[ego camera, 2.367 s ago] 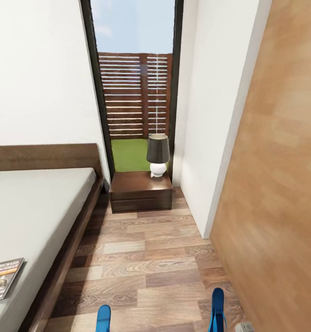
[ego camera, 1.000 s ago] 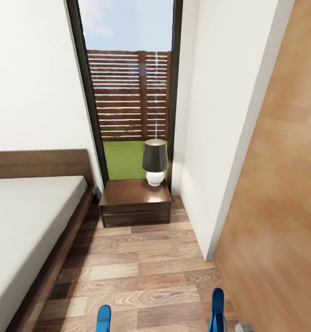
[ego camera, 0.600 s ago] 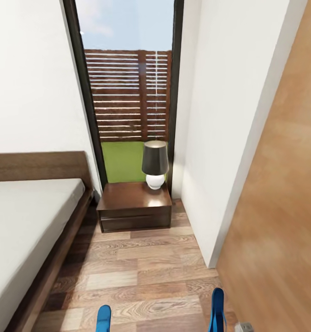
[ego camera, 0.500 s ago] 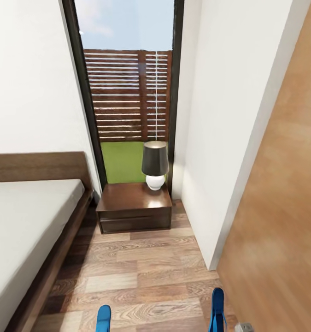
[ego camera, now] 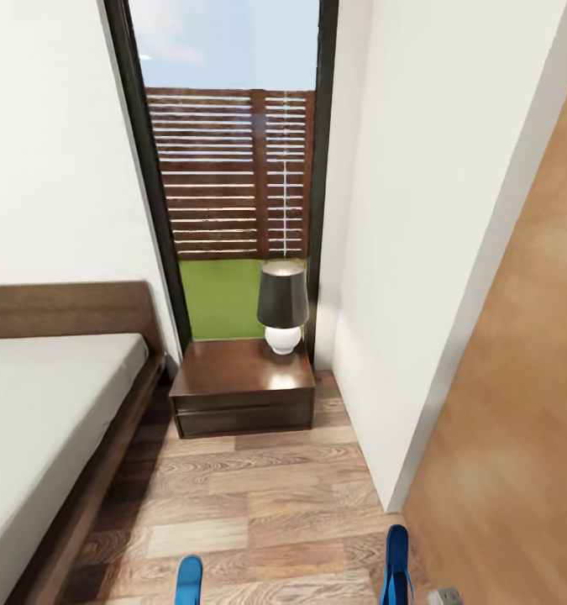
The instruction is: In the bedroom, move the book from the bed onto either nightstand, and place the two sandals side by side next to the bed.
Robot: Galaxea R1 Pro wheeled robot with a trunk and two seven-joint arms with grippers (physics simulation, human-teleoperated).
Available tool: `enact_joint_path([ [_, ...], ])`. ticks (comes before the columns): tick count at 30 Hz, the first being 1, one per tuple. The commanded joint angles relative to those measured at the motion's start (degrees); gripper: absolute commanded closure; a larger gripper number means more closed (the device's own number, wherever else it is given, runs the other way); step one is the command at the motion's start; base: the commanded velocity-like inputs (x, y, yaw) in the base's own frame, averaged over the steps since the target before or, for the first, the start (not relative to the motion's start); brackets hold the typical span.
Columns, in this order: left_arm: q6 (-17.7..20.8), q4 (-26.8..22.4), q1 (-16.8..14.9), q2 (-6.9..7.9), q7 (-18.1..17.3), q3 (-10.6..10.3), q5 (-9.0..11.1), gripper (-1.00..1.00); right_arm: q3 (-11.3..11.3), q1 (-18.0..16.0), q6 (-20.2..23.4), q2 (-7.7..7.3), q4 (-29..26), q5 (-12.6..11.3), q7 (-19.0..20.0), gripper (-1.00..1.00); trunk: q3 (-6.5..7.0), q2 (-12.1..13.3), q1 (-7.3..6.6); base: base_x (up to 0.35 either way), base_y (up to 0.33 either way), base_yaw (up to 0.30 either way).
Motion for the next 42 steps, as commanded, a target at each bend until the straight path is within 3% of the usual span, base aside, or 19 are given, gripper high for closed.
enact_joint_path([
  [1,-0.2,0.1,0.0,0.02,-0.2,-0.3,0.5,1.0,0.4,-0.1,-0.4,0.04,0.2,-0.4,0.2,1.0,-0.05,0.0,0.02,0.224,0.0,0.0],
  [42,-0.2,0.1,0.0,0.02,-0.2,-0.3,0.5,1.0,0.4,-0.1,-0.4,0.04,0.2,-0.4,0.2,1.0,-0.05,0.0,0.02,0.224,0.0,0.0],
])
